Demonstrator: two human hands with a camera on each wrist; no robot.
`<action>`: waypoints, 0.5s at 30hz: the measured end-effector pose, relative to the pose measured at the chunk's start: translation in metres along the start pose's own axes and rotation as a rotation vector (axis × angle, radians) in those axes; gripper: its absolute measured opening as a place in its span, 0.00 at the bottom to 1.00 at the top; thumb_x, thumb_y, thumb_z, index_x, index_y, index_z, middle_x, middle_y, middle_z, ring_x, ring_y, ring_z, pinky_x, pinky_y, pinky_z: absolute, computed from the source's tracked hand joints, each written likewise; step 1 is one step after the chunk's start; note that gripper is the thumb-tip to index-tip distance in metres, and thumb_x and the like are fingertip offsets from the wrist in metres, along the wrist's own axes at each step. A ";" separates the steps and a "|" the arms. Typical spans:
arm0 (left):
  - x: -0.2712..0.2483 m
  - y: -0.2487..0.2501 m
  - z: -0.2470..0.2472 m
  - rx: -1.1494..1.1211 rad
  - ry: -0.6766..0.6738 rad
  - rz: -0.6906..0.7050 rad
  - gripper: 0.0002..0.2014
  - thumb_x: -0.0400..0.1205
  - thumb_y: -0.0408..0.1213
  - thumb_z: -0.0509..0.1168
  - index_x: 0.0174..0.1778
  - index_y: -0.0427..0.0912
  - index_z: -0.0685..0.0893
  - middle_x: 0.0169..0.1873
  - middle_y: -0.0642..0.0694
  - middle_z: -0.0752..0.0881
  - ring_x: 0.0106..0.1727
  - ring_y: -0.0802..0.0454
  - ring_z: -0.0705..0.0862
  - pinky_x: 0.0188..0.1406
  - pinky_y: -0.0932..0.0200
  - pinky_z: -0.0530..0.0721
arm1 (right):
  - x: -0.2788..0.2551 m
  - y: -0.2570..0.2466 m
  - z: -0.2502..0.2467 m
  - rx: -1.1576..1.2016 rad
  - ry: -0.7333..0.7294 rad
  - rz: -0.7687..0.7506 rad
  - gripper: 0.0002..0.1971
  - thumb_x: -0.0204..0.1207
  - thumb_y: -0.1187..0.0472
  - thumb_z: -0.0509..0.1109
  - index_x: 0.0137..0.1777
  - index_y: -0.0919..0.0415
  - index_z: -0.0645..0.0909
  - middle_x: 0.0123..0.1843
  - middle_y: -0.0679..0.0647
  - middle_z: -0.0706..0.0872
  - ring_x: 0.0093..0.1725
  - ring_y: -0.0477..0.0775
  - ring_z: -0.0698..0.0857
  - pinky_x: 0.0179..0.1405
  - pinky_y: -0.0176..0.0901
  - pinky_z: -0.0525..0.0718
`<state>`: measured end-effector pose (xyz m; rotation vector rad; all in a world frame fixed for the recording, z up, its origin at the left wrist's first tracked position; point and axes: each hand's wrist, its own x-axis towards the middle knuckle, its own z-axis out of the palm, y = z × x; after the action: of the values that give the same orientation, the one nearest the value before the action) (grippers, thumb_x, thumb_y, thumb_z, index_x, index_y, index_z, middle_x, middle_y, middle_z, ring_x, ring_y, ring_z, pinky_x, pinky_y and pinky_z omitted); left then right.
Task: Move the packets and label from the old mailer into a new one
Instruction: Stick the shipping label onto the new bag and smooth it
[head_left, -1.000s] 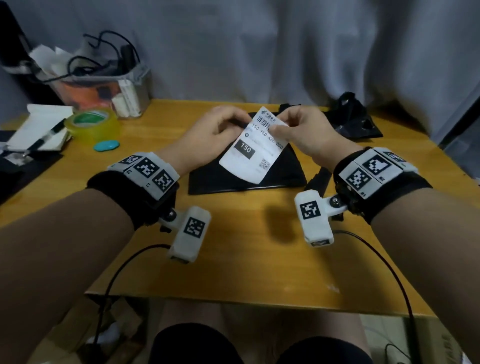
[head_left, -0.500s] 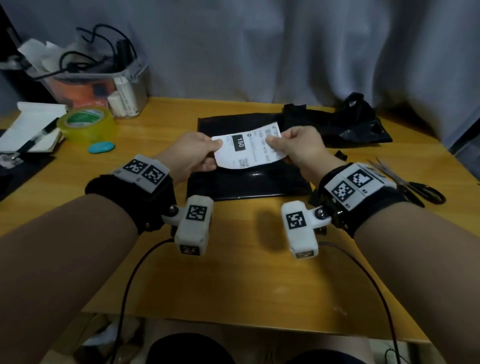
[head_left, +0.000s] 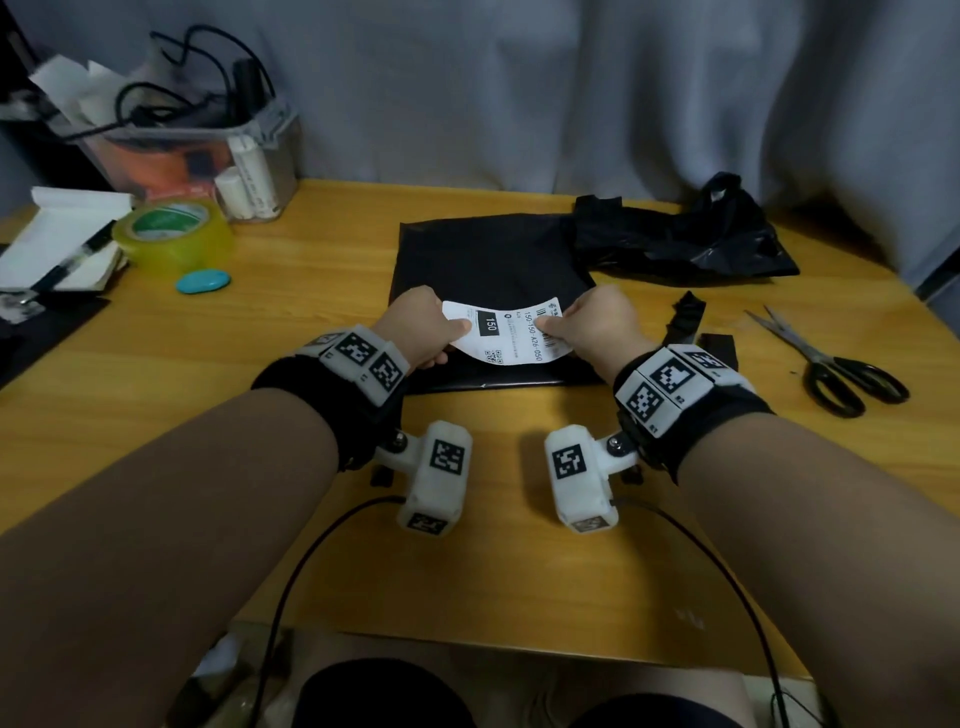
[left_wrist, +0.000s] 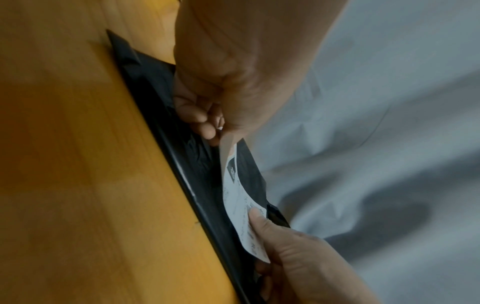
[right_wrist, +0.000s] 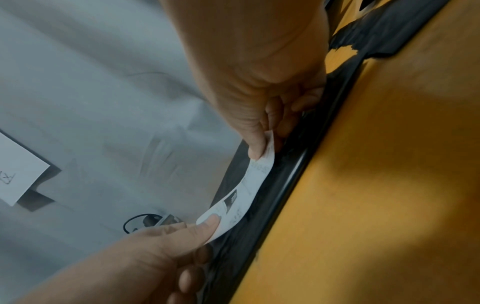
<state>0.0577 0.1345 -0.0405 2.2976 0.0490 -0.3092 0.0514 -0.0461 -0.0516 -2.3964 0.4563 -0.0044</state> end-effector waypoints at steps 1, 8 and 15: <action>0.000 0.000 0.001 0.014 -0.001 -0.001 0.10 0.83 0.39 0.63 0.41 0.39 0.72 0.29 0.45 0.78 0.25 0.54 0.76 0.22 0.61 0.74 | 0.000 0.001 0.001 -0.003 0.001 0.003 0.17 0.71 0.51 0.77 0.46 0.66 0.84 0.40 0.57 0.85 0.40 0.55 0.83 0.23 0.39 0.70; 0.000 -0.001 0.003 0.067 0.014 -0.011 0.10 0.83 0.40 0.63 0.48 0.37 0.72 0.29 0.45 0.78 0.25 0.53 0.76 0.22 0.60 0.74 | 0.001 0.003 0.003 0.011 -0.009 0.001 0.18 0.71 0.51 0.77 0.47 0.67 0.85 0.41 0.58 0.87 0.39 0.55 0.84 0.25 0.40 0.73; -0.001 -0.002 0.001 -0.022 0.020 -0.007 0.10 0.83 0.39 0.63 0.44 0.40 0.68 0.29 0.45 0.75 0.25 0.54 0.73 0.21 0.62 0.71 | -0.001 0.004 -0.001 0.031 -0.014 -0.002 0.16 0.73 0.51 0.75 0.32 0.61 0.77 0.32 0.55 0.80 0.37 0.54 0.81 0.36 0.44 0.77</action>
<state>0.0564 0.1349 -0.0426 2.2791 0.0703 -0.2881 0.0488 -0.0492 -0.0534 -2.3649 0.4437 0.0046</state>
